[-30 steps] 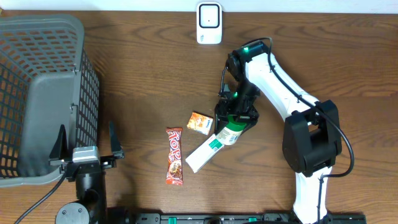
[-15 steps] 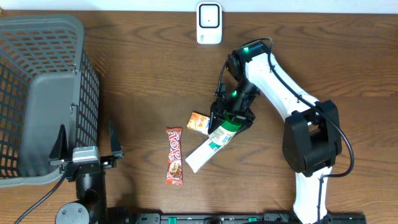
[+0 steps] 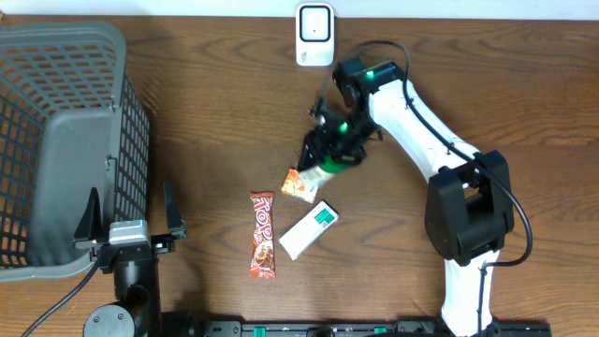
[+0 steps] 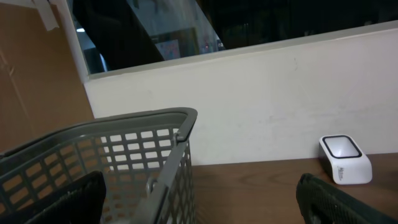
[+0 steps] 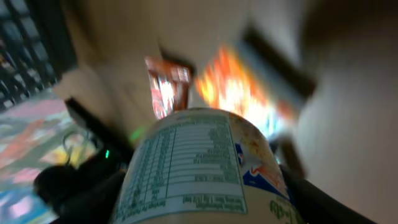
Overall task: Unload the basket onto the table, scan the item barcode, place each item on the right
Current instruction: 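Hold the jar's label in front of the scanner window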
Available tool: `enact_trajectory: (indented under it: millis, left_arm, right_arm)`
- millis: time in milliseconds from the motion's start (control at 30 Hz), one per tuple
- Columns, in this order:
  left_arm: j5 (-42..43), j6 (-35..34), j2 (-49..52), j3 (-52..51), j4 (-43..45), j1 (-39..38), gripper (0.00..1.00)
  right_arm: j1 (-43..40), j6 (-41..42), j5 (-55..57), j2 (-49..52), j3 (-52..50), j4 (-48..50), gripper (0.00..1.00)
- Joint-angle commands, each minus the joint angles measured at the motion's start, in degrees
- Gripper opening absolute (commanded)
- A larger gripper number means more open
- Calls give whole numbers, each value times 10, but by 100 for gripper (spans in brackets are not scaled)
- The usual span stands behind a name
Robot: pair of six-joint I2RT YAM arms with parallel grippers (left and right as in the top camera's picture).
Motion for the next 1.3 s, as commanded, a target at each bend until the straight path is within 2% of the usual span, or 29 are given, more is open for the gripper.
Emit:
enact_trajectory:
  millis: [0, 200, 300, 700, 833, 867, 1000, 1267]
  left_arm:
    - [-33, -115, 1, -112, -123, 1, 96]
    - [-33, -115, 1, -112, -123, 1, 96]
    - [-33, -115, 1, -112, -123, 1, 96]
    - [-33, -115, 1, -112, -123, 1, 96]
    - [-33, -115, 1, -112, -123, 1, 96]
    - [-33, -115, 1, -112, -123, 1, 96]
    - [-33, -115, 1, -112, -123, 1, 96]
    - [-33, -115, 1, -112, -123, 1, 96]
  right_arm:
    - [-3, -6, -20, 0, 11, 68, 40]
    - [-13, -30, 0, 0, 11, 229, 46]
    - [-28, -30, 55, 0, 11, 328, 47]
    - [-58, -99, 196, 8, 11, 574, 52]
    - [-58, -100, 229, 37, 11, 672, 56]
    - [-59, -97, 232, 61, 11, 724, 58]
    - [-59, -78, 261, 107, 11, 834, 59]
    - [-59, -74, 303, 140, 12, 936, 59]
